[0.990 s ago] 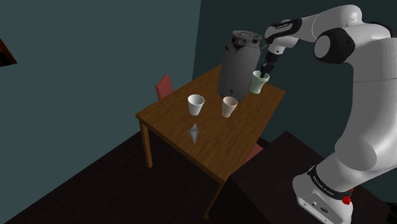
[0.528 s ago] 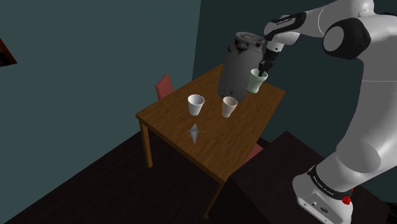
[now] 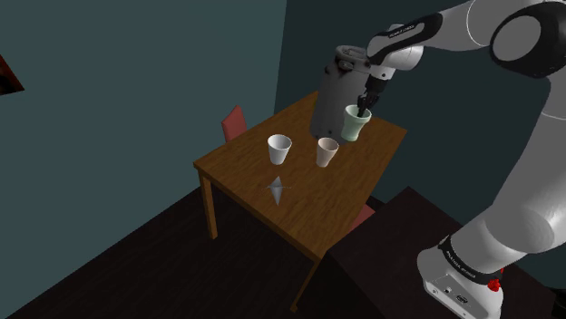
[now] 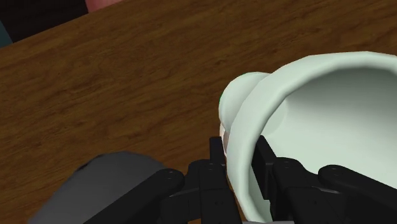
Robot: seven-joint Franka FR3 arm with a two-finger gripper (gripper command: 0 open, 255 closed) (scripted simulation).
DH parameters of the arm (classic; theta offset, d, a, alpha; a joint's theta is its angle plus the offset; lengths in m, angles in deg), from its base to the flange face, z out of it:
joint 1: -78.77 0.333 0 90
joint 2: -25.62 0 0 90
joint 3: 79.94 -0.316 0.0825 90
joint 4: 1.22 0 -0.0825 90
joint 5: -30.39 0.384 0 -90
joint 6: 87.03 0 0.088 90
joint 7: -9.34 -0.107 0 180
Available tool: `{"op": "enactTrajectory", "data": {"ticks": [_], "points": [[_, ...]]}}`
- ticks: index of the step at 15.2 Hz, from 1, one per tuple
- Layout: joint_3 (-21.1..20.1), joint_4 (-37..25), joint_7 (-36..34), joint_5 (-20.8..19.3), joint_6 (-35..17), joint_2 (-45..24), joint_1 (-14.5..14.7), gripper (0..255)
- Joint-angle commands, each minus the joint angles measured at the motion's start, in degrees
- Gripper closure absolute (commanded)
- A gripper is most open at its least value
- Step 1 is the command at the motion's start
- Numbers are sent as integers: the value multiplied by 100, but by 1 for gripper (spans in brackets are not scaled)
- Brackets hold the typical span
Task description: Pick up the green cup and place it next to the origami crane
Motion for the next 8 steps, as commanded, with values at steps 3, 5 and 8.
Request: {"op": "enactTrajectory", "data": {"ticks": [3,5,8], "points": [[-112,715,-475,-111,-289,512,383,255],[-187,1010,-721,-157,-413,724,559,255],[-319,1400,-1105,-215,-581,1010,812,255]]}}
